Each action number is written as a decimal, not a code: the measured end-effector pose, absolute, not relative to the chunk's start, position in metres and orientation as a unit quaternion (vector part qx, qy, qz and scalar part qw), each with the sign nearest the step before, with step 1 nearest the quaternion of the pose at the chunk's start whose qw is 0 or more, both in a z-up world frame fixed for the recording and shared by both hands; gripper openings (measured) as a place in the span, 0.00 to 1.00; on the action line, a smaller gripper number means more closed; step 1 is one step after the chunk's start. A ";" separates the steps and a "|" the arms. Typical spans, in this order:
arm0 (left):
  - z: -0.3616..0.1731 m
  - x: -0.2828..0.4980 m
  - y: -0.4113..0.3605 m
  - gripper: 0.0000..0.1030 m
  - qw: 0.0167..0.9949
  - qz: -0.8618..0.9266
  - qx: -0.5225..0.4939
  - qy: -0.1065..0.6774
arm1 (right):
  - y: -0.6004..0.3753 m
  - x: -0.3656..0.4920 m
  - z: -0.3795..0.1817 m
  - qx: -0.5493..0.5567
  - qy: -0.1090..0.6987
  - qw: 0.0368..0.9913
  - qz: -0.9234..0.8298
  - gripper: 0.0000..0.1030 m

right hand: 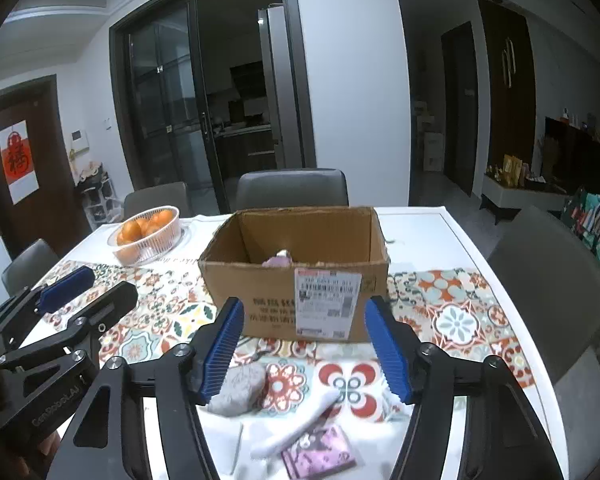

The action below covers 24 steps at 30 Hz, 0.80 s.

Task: Organize soft objects
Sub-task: 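Withdraw both open tools from the box toward the remaining items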

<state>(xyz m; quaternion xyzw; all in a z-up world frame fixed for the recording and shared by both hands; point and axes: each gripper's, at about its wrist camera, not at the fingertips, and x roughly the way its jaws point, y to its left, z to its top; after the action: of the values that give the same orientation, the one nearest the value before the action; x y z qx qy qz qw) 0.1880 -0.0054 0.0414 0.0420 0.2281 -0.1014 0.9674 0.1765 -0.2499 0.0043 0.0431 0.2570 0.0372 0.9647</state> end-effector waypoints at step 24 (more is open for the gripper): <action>-0.018 0.130 -0.005 0.60 0.958 -0.081 0.052 0.269 | -0.248 0.130 -0.052 0.021 0.325 0.945 0.041 0.73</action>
<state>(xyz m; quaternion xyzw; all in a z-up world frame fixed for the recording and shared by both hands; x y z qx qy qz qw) 0.1298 -0.0053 -0.0175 0.0517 0.2688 -0.0811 0.9584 0.1301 -0.2480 -0.0520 0.0211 0.3251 0.0410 0.9446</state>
